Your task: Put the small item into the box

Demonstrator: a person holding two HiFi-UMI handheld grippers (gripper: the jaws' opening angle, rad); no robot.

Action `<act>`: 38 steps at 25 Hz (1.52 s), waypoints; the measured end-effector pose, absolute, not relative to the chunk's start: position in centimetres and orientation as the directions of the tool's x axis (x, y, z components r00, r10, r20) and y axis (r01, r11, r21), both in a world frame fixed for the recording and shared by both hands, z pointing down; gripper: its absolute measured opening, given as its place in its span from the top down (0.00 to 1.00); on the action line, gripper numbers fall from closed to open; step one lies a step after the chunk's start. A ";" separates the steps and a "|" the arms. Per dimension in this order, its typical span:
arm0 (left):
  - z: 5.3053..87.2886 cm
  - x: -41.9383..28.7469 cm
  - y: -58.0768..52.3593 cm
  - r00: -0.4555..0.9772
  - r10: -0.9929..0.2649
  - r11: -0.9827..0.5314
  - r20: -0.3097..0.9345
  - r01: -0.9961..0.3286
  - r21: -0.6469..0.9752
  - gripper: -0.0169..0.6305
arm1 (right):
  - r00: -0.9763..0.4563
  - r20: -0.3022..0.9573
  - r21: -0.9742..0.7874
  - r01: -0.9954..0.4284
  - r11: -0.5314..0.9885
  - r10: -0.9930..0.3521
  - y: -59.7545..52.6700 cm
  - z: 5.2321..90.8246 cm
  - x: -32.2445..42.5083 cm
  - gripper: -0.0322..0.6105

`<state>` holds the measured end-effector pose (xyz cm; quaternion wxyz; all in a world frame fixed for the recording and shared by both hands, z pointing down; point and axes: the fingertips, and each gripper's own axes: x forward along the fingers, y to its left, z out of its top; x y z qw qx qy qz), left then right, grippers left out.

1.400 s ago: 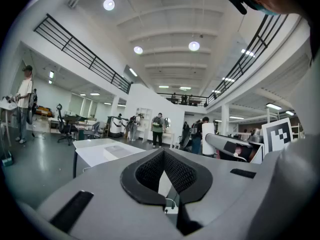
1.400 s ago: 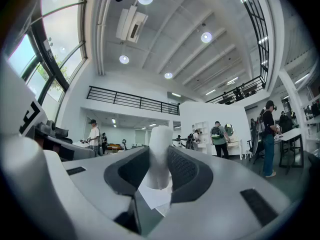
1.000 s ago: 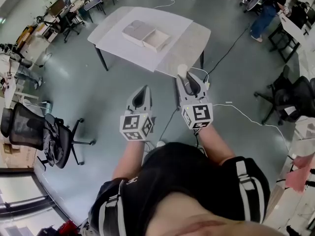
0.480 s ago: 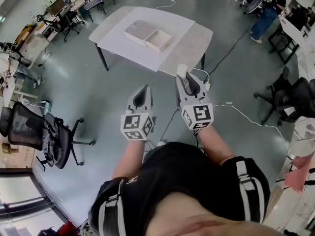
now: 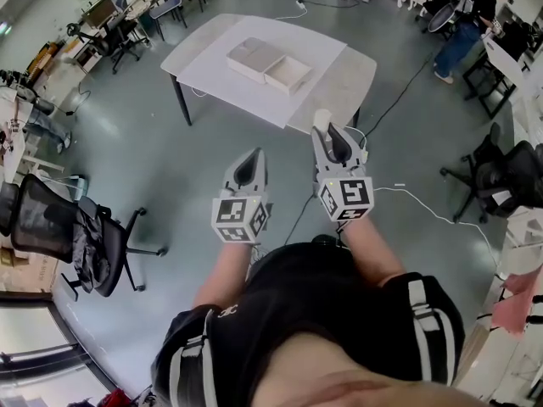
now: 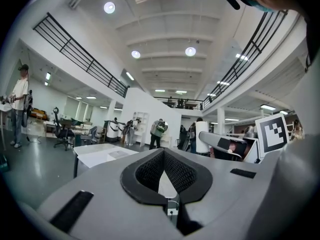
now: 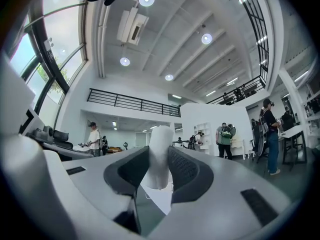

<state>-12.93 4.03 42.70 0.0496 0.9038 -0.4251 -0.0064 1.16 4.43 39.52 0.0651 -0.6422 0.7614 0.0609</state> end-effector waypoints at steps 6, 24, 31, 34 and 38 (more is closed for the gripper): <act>42.9 -15.1 3.2 0.641 -0.767 -0.636 0.042 -0.767 0.092 0.97 | -0.140 -0.168 -0.022 -0.989 0.145 -0.976 3.5 39.8 0.1 0.76; 44.5 -13.8 -6.4 0.634 -0.771 -0.627 0.066 -0.773 0.095 0.97 | -0.151 -0.143 -0.038 -0.987 0.158 -0.978 -6.8 41.6 1.3 0.76; 44.5 -12.3 -12.0 0.619 -0.781 -0.612 0.083 -0.785 0.096 0.97 | -0.169 -0.133 -0.053 -0.983 0.177 -0.977 -12.8 41.6 2.7 0.76; 44.2 -10.9 -14.4 0.618 -0.780 -0.611 0.093 -0.786 0.095 0.97 | -0.174 -0.126 -0.057 -0.982 0.182 -0.977 -15.1 41.4 3.9 0.76; 43.9 -8.5 -17.7 0.617 -0.781 -0.610 0.102 -0.787 0.092 0.97 | -0.182 -0.111 -0.060 -0.980 0.189 -0.977 -18.5 41.6 6.1 0.76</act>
